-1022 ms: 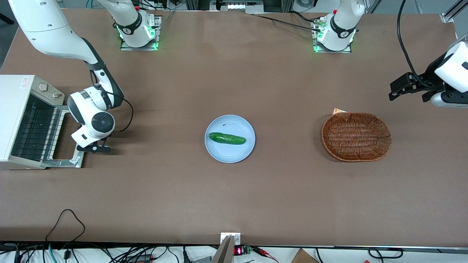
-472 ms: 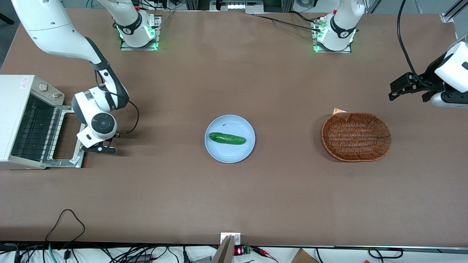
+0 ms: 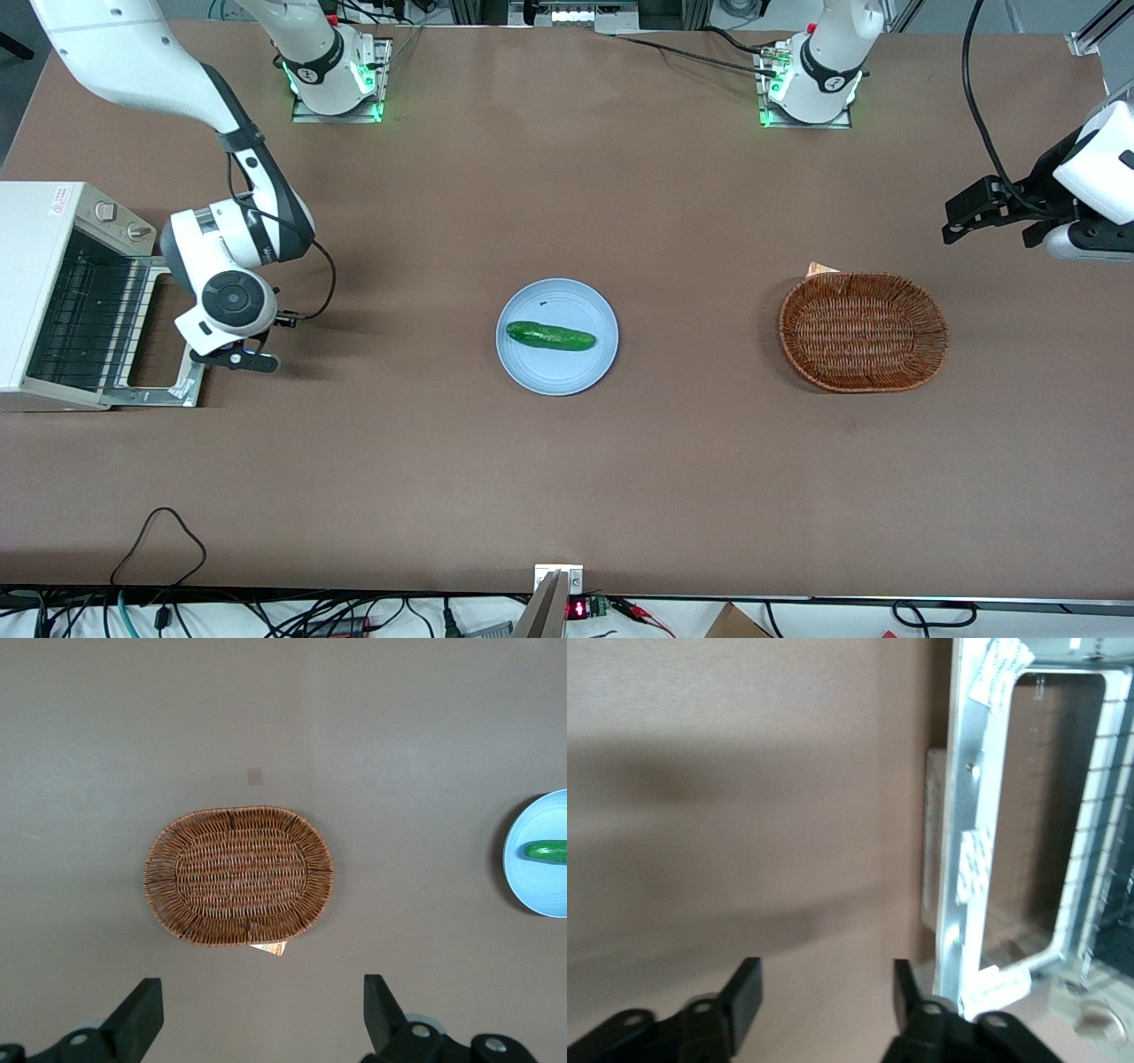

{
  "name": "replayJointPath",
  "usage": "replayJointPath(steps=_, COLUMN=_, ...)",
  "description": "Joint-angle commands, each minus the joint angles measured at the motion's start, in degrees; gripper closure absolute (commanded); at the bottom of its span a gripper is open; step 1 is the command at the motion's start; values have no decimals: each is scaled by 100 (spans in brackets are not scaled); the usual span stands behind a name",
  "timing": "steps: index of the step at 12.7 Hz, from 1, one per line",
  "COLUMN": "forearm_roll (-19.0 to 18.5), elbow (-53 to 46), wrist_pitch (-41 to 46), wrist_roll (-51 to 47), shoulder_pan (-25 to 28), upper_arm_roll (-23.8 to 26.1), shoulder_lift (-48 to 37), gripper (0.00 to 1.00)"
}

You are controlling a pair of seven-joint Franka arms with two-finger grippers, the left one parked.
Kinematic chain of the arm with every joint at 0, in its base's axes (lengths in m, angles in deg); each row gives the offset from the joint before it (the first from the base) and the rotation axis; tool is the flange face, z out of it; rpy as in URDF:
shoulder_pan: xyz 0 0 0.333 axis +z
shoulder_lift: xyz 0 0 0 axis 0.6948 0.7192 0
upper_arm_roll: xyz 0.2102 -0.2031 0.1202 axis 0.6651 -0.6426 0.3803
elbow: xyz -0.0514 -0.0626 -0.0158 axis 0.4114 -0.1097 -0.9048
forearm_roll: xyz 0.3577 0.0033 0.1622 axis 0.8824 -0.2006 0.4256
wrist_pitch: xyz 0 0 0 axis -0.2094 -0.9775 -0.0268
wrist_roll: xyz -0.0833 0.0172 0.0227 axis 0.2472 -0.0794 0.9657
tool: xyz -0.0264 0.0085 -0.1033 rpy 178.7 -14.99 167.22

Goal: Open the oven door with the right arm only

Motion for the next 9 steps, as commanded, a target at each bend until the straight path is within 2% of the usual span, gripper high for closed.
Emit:
replayJointPath(steps=1, forearm_roll=641, elbow=-453, wrist_pitch=689, wrist_roll=467, shoulder_pan=-27, upper_arm_roll=67, shoulder_lift=-220, gripper=2)
replayJointPath(steps=5, forearm_roll=2011, elbow=-1514, wrist_pitch=1988, wrist_roll=1373, shoulder_pan=-193, upper_arm_roll=32, shoulder_lift=-573, gripper=1)
replayJointPath(steps=8, forearm_roll=2655, elbow=-2280, wrist_pitch=2684, wrist_roll=1461, shoulder_pan=-395, upper_arm_roll=41, shoulder_lift=-625, gripper=1)
replayJointPath(steps=9, forearm_roll=2804, elbow=-2378, wrist_pitch=2886, wrist_roll=1801, shoulder_pan=-405, upper_arm_roll=15, shoulder_lift=-800, gripper=1)
